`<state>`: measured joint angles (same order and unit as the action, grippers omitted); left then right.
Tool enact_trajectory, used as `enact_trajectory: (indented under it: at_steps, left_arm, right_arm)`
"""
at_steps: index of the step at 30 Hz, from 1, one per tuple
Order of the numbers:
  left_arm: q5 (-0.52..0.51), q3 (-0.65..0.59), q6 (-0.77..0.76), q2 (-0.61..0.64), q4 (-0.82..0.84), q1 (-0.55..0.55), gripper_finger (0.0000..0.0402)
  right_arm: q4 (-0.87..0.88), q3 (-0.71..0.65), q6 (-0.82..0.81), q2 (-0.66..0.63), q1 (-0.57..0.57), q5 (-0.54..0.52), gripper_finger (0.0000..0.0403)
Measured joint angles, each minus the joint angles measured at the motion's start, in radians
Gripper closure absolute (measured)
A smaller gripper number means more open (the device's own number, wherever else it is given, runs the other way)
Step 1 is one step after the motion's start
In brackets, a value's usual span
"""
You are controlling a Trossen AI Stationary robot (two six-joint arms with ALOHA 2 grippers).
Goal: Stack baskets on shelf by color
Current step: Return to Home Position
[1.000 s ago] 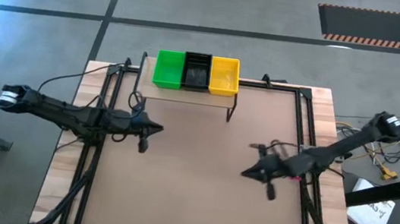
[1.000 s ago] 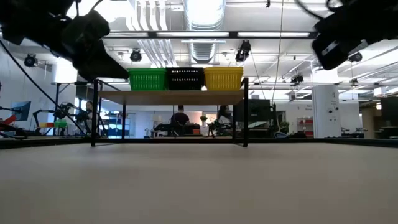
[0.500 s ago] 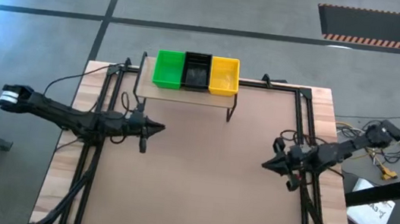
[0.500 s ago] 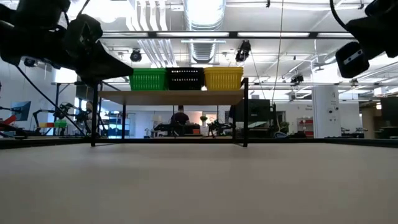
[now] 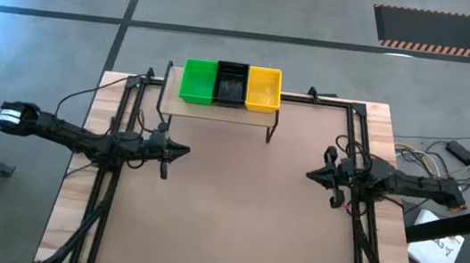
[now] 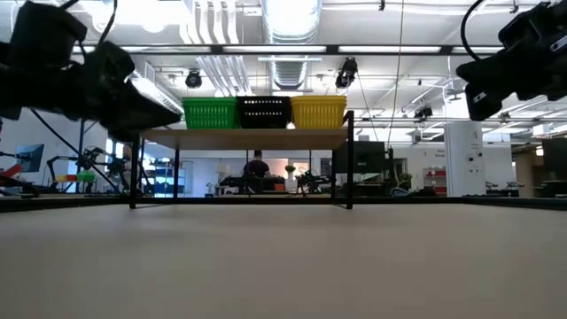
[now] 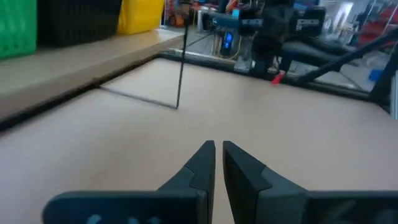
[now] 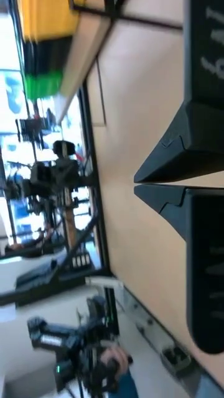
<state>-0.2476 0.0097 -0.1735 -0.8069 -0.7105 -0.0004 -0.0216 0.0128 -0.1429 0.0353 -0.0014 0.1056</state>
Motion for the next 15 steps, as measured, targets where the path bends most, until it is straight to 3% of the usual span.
enact_trajectory:
  at_steps: [6, 15]
  left_arm:
    - [0.253, -0.001, -0.004, 0.059, 0.035, 0.145, 0.0400]
    - [0.485, -0.002, 0.028, 0.184, 0.114, 0.433, 0.0401]
  right_arm:
    - [0.001, 0.000, 0.014, 0.005, -0.046, 0.002, 0.0394]
    - [0.004, 0.000, -0.031, 0.027, -0.045, 0.000, 0.0394]
